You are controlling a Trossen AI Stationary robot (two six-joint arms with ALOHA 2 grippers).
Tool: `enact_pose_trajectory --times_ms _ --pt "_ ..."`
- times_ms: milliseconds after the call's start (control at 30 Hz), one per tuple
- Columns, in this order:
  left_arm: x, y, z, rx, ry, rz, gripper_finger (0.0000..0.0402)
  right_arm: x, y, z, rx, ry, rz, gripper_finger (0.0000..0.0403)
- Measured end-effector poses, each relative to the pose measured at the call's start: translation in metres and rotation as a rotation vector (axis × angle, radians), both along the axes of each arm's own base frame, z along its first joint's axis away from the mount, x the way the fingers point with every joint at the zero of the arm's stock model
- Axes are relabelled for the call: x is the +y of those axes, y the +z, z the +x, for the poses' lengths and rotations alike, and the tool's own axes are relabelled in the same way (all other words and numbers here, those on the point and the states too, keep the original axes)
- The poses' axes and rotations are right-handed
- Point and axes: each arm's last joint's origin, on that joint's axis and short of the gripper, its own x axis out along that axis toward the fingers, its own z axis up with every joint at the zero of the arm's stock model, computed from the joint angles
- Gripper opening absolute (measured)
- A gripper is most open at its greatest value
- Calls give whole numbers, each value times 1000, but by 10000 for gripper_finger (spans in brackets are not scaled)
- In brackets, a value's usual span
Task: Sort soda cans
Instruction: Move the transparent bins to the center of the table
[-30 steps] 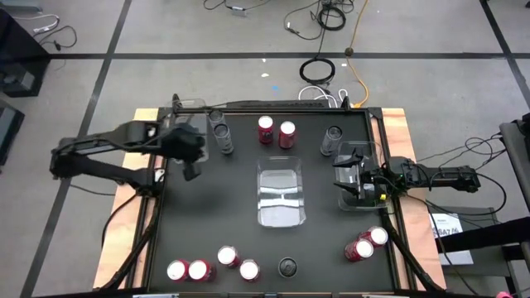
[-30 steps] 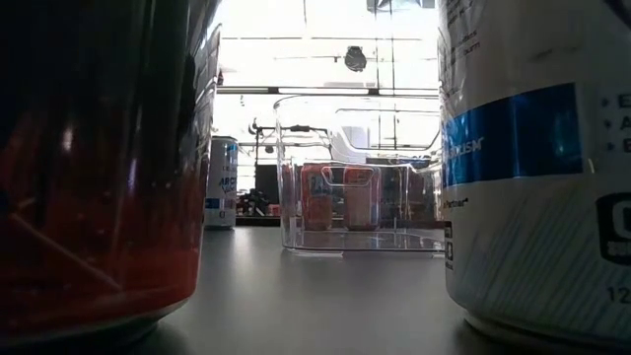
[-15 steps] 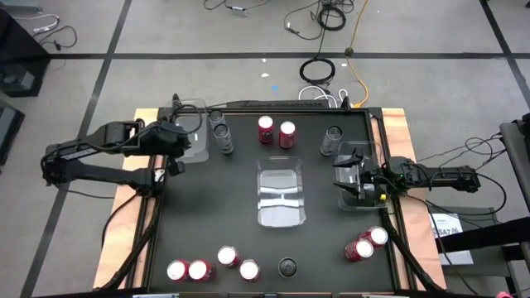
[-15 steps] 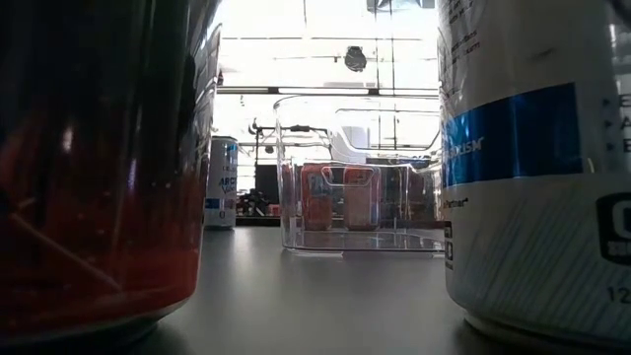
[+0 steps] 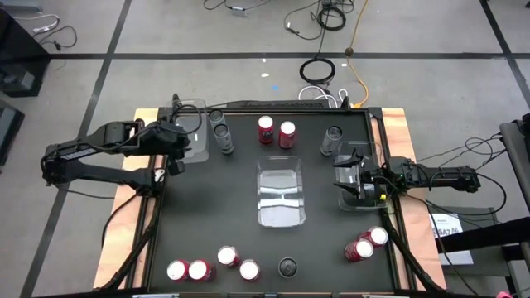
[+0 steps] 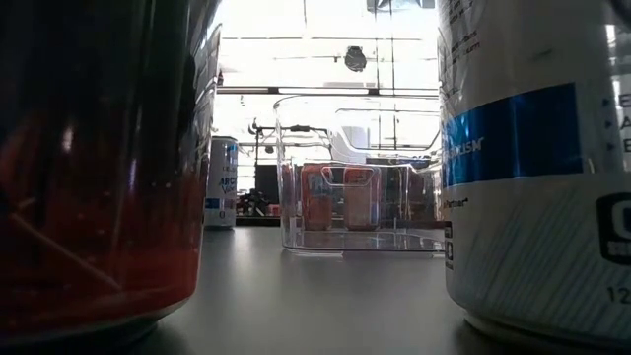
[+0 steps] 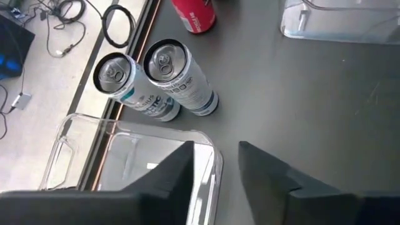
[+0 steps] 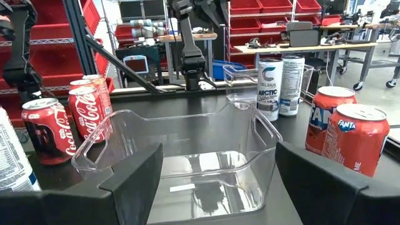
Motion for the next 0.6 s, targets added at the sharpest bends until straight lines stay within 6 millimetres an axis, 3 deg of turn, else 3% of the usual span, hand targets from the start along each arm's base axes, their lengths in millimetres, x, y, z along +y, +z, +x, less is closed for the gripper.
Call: enact_pose_trajectory --times_ms 200,367,600 --pt "0 0 0 -1 0 -1 192 0 0 0 0 0 0 303" --pt "0 1 1 -14 6 7 196 0 0 0 0 0 0 303" --pt "-1 -2 7 -44 42 -129 196 0 0 0 0 0 0 303"
